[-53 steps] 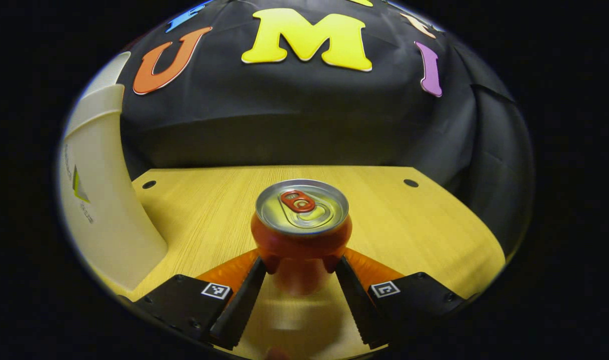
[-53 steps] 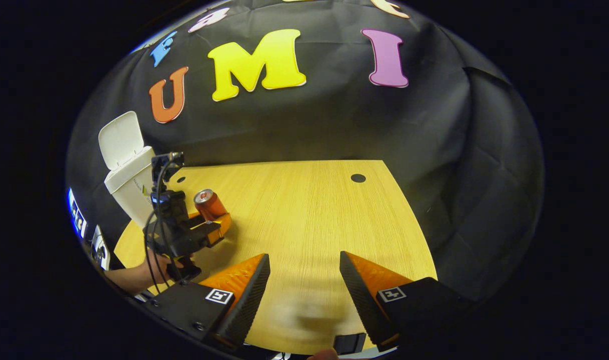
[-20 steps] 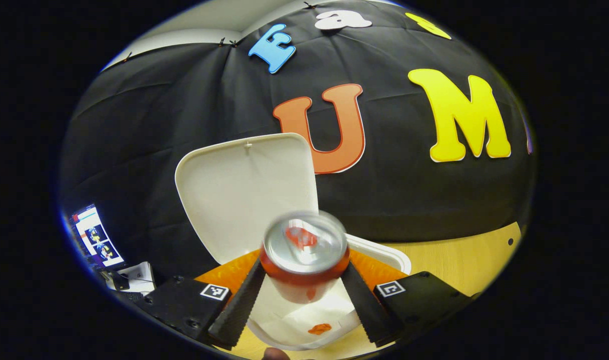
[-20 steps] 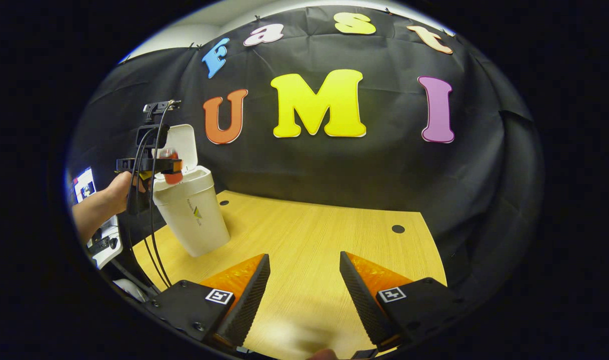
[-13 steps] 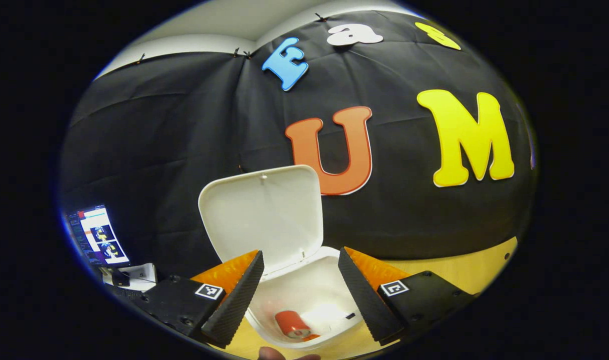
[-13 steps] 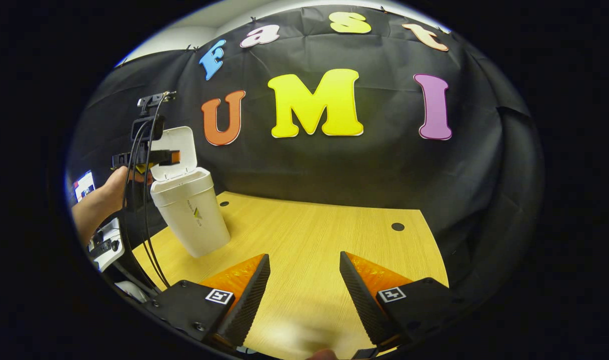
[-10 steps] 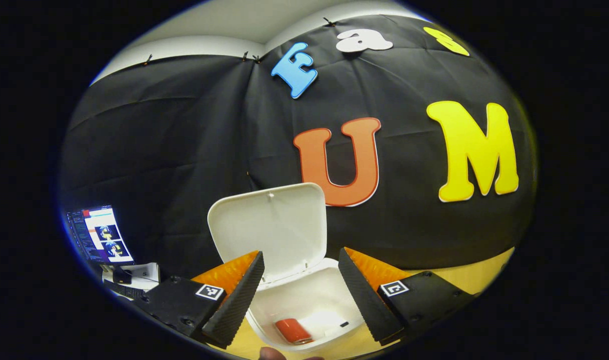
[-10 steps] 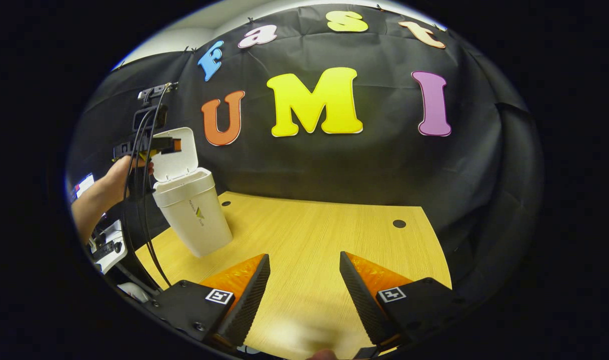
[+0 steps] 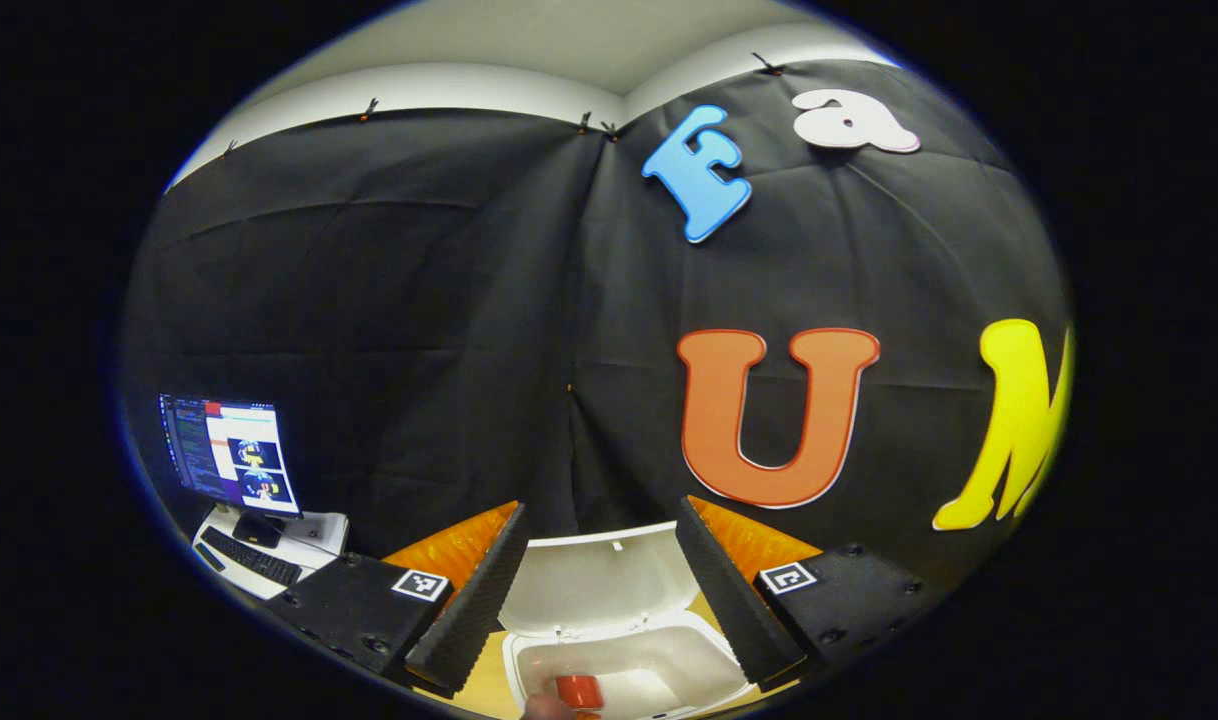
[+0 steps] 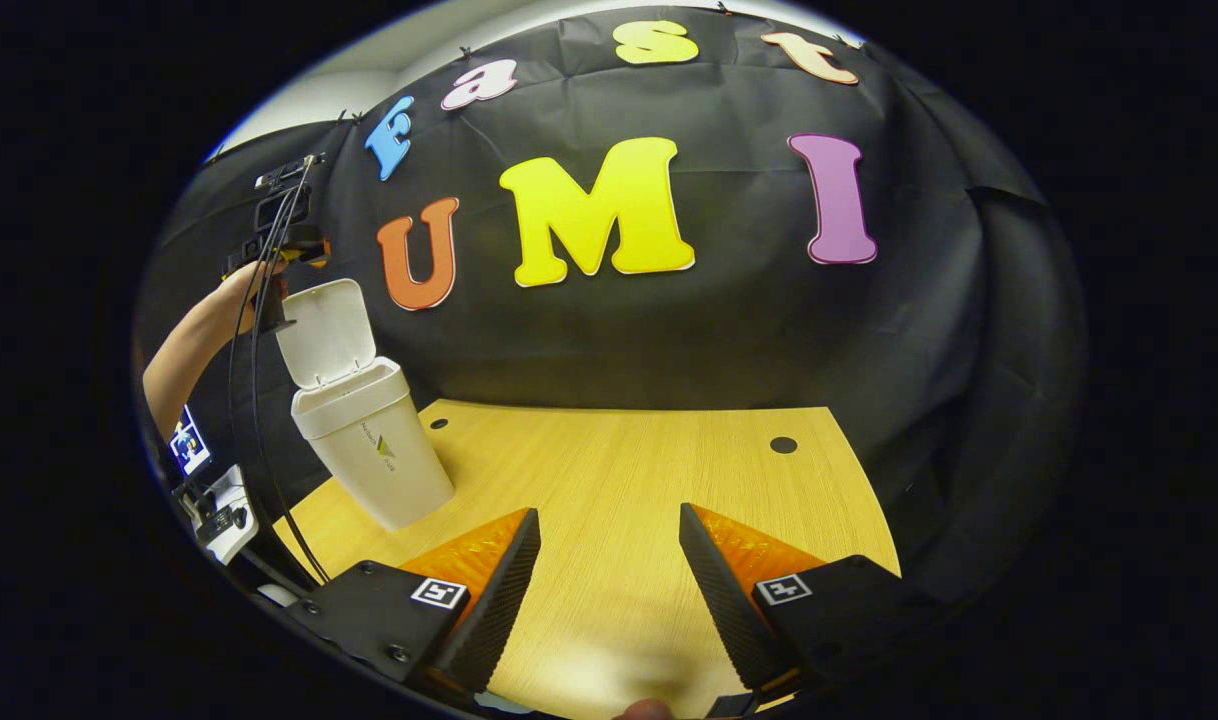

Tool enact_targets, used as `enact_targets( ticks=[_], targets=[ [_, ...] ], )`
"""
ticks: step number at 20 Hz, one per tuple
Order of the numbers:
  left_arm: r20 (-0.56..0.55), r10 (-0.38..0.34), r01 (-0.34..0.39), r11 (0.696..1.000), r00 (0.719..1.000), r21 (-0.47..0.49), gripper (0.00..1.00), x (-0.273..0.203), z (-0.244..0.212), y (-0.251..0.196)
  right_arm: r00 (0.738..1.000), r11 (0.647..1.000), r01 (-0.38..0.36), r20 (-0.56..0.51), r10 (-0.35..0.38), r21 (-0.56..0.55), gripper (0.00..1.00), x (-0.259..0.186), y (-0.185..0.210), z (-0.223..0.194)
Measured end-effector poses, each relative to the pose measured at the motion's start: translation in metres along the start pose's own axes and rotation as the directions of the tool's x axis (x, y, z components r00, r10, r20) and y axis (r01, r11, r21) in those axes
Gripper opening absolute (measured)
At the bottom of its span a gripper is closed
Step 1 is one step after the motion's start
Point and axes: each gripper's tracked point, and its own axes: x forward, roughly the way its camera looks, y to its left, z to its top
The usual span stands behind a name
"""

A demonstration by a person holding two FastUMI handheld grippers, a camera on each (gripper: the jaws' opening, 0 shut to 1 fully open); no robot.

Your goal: Press the lid of the desktop garbage bin to open it, pick up the crumpled paper on the desktop and throw it into the bin, then pick up the pop can on the desktop and drop it into the bin, and finally close the garbage bin lid.

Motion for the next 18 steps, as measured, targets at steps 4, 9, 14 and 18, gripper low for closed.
enact_targets(
  ticks=[4, 9, 14, 18],
  targets=[
    [-0.116, 0.067, -0.07, 0.997, 0.991, -0.018, 0.97, 0.033, -0.007, 0.007, 1.0, 0.999, -0.026, -0.011, 0.026, 0.039, 0.89, 0.006, 0.008, 0.003],
    [-0.229, 0.086, -0.094, 0.995, 0.97, -0.024, 0.92, 0.053, -0.029, 0.004, 0.999, 0.998, -0.034, -0.012, 0.034, 0.061, 0.89, 0.014, 0.016, 0.011],
    [-0.276, 0.136, -0.134, 0.991, 0.952, 0.024, 0.93, 0.041, -0.042, 0.001, 0.999, 0.997, -0.034, -0.013, 0.035, 0.068, 0.89, 0.015, 0.015, 0.01],
    [-0.308, 0.123, -0.132, 0.991, 0.943, -0.01, 0.93, 0.008, -0.056, -0.008, 0.999, 0.995, -0.052, -0.008, 0.053, 0.089, 0.89, 0.013, 0.013, 0.009]
  ],
)
